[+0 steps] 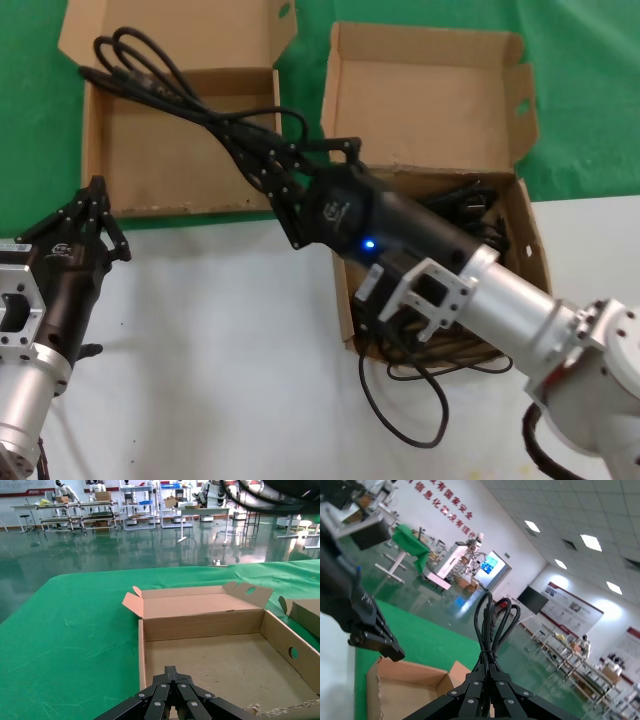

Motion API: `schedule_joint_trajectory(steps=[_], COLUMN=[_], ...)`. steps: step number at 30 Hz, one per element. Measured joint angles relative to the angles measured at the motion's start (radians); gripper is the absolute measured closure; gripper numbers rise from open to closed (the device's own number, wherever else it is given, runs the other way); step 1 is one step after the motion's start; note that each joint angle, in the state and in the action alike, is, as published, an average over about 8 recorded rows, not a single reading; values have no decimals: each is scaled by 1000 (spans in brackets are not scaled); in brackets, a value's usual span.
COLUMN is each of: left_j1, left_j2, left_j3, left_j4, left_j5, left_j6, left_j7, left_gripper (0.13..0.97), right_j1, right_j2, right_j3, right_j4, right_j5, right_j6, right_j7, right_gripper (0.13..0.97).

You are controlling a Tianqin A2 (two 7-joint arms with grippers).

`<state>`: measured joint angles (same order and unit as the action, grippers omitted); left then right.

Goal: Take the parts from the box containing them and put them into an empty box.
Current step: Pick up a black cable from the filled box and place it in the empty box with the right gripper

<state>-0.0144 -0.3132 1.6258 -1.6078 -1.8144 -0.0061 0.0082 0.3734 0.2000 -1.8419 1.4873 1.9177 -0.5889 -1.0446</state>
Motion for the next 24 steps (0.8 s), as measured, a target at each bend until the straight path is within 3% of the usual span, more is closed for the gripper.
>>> schedule_joint_trajectory(steps=[16, 24], left_j1=[0, 0], left_j2=[0, 0], left_j3=[0, 0], left_j4=[0, 0], left_j5=[0, 0], left_j6=[0, 0], left_j7=[0, 0], left_gripper=[952, 952], right_j1=[111, 127], right_j2=[-146, -179], right_j3=[86, 122], right_j4=[-235, -289], right_j5=[-17, -9], right_j6=[-91, -113], right_j7=[-286, -358], right_gripper=[936, 936])
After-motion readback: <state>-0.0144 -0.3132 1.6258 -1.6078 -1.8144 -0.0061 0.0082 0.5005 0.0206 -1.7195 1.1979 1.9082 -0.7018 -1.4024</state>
